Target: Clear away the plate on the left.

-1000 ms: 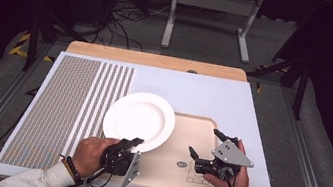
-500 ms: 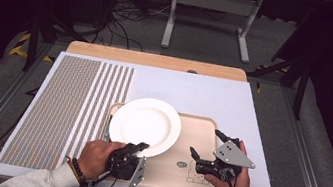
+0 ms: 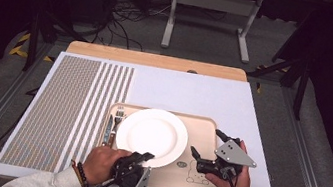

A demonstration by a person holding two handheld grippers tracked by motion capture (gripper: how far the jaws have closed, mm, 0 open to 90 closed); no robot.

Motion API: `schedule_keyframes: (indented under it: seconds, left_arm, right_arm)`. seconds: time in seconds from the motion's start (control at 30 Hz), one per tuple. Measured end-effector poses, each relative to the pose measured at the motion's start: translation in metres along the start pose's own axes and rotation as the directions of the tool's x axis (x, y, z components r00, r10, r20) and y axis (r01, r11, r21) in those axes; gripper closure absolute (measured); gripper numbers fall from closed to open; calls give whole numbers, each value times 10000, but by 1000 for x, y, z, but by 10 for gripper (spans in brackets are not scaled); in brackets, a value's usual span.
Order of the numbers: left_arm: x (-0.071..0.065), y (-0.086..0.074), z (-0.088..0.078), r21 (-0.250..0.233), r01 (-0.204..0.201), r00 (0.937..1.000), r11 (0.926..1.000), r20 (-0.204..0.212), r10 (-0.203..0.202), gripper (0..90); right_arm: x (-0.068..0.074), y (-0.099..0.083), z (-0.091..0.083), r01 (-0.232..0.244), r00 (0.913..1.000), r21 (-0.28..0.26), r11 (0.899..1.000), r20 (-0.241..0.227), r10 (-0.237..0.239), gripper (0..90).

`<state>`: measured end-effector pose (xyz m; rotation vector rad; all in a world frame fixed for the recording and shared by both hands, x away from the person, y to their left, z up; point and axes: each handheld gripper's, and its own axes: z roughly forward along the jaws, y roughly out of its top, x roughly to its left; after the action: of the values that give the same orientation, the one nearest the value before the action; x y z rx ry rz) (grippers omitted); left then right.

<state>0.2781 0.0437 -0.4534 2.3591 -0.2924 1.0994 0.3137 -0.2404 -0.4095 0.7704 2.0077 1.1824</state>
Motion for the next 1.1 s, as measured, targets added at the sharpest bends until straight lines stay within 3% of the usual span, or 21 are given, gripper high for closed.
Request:
schedule_keyframes:
  seconds: [0.2,0.27,0.37,0.47,0.67,0.73,1.1]
  left_arm:
    - [-2,2,4,-113,-56,9994,9999,352,60,816]
    - [-5,4,5,-99,-84,9997,9999,248,86,817]
    - [-7,6,8,-99,-419,9988,9991,251,422,818]
    - [-5,7,9,-294,-108,9993,9995,356,118,819]
    - [-10,13,16,-405,-272,9978,9988,597,296,830]
    - [-10,14,16,-418,-228,9979,9989,593,253,831]
    - [-12,20,22,-710,33,9967,9975,806,25,829]
  right_arm:
    - [0,-1,2,-42,9999,94,9999,-108,43,87]
    - [-1,-1,3,-74,9999,63,10000,-104,74,87]
    - [0,-2,4,8,10000,132,9999,-78,-7,87]
    - [0,-2,3,61,10000,113,9999,-22,-61,87]
    - [2,-2,3,290,9996,216,9993,-9,-289,88]
    - [1,-2,2,115,9999,109,9999,17,-115,87]
    - [3,-3,3,279,9996,265,9993,-13,-279,87]
